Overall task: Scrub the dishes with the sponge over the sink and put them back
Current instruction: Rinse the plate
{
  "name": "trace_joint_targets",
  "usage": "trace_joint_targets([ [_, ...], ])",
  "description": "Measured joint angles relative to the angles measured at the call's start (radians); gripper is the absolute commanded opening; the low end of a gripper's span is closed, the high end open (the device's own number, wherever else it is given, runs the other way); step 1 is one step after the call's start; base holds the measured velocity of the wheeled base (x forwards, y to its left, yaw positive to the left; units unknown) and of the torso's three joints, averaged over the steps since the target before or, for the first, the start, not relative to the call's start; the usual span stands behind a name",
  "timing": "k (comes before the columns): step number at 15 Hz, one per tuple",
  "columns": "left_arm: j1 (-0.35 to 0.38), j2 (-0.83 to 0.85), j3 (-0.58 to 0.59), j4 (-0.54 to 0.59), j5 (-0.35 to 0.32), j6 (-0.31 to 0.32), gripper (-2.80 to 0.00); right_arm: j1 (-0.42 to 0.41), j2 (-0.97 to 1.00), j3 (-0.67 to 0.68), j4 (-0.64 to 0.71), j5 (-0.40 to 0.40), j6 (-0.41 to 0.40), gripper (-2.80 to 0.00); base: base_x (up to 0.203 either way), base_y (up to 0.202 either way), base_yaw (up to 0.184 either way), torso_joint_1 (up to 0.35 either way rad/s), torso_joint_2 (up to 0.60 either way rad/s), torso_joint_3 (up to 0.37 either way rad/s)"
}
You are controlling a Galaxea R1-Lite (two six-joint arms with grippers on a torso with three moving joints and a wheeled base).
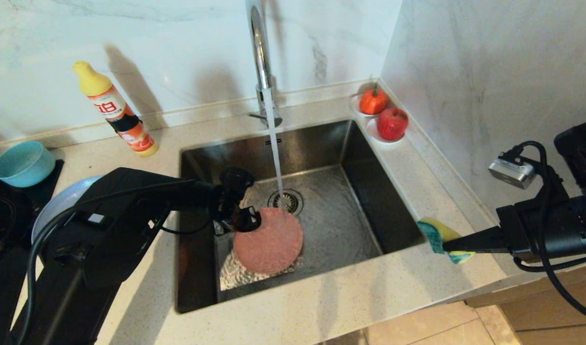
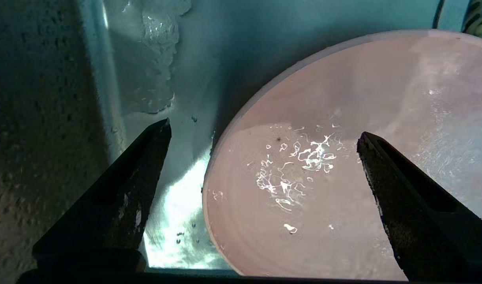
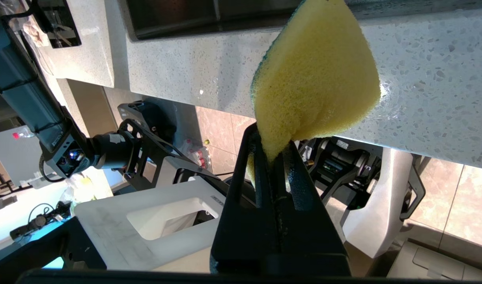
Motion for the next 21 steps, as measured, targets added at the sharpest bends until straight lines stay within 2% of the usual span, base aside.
trace_joint_targets([
  [21,0.006,0.060,0.000,-0.003,0.009,0.019,0.00,-0.001,0.000,0.001,0.000,0.008,0.000,-2.80,0.000,0.000,0.000,0.000,0.00,0.000],
])
